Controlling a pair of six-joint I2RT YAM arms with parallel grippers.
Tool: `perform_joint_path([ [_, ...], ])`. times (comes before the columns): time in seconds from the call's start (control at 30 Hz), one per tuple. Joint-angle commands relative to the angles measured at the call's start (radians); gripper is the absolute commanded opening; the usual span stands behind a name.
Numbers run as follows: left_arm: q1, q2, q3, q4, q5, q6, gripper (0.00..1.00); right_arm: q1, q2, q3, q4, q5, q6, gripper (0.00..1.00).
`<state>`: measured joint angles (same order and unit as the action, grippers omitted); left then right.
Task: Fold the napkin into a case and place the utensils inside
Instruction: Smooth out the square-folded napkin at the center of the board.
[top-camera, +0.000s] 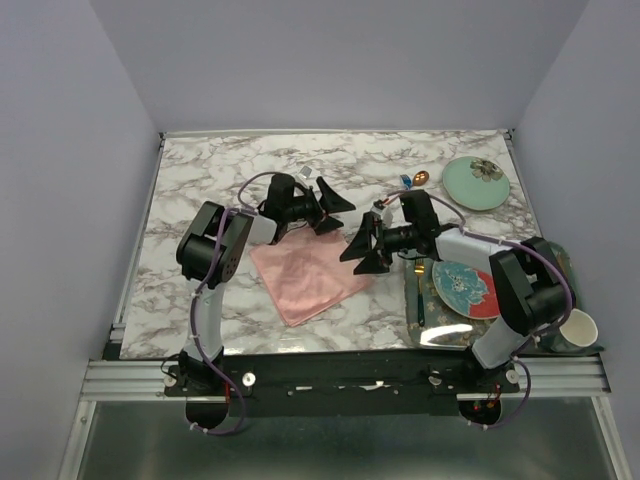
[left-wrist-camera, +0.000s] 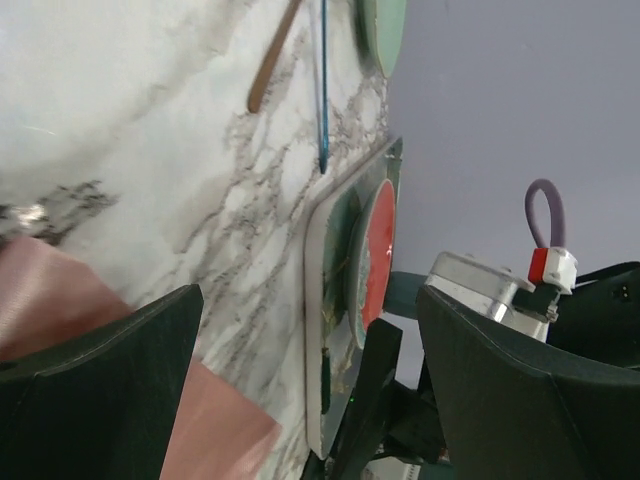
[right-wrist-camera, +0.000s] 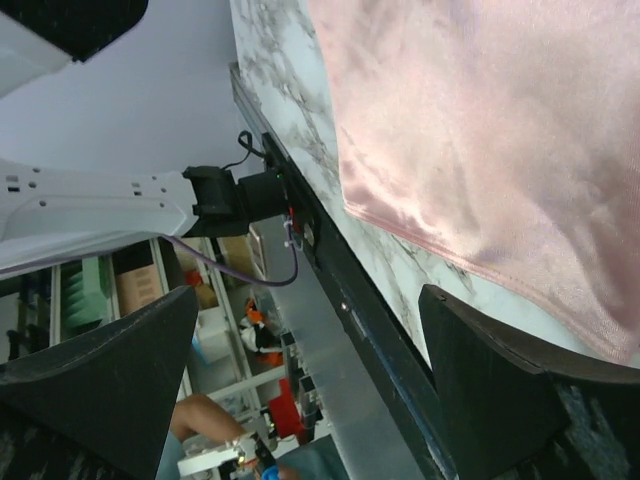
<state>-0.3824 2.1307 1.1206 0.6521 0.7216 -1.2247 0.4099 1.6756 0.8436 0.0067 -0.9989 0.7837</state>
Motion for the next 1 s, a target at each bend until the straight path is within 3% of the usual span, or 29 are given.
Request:
perform_joint_path([
  [0.0, -0.047, -0.075, -0.033, 0.011, -0.039, -0.019, 0.99, -0.006, 0.021, -0.004, -0.014, 0.111, -0.018, 1.0],
  [0.3, -0.062, 0.001, -0.032, -0.035, -0.093, 0.01, 0.99, -0.006, 0.188, 0.009, -0.051, 0.221, -0.021, 1.0],
  [0.73, 0.036, 0.15, 0.152, -0.12, -0.068, 0.088, 0.99, -0.006, 0.23, 0.009, -0.142, 0.278, -0.014, 1.0],
  [0.97, 0.068, 0.028, 0.168, -0.152, 0.035, 0.133, 0.99, -0.006, 0.22, 0.032, -0.146, 0.258, -0.034, 1.0],
])
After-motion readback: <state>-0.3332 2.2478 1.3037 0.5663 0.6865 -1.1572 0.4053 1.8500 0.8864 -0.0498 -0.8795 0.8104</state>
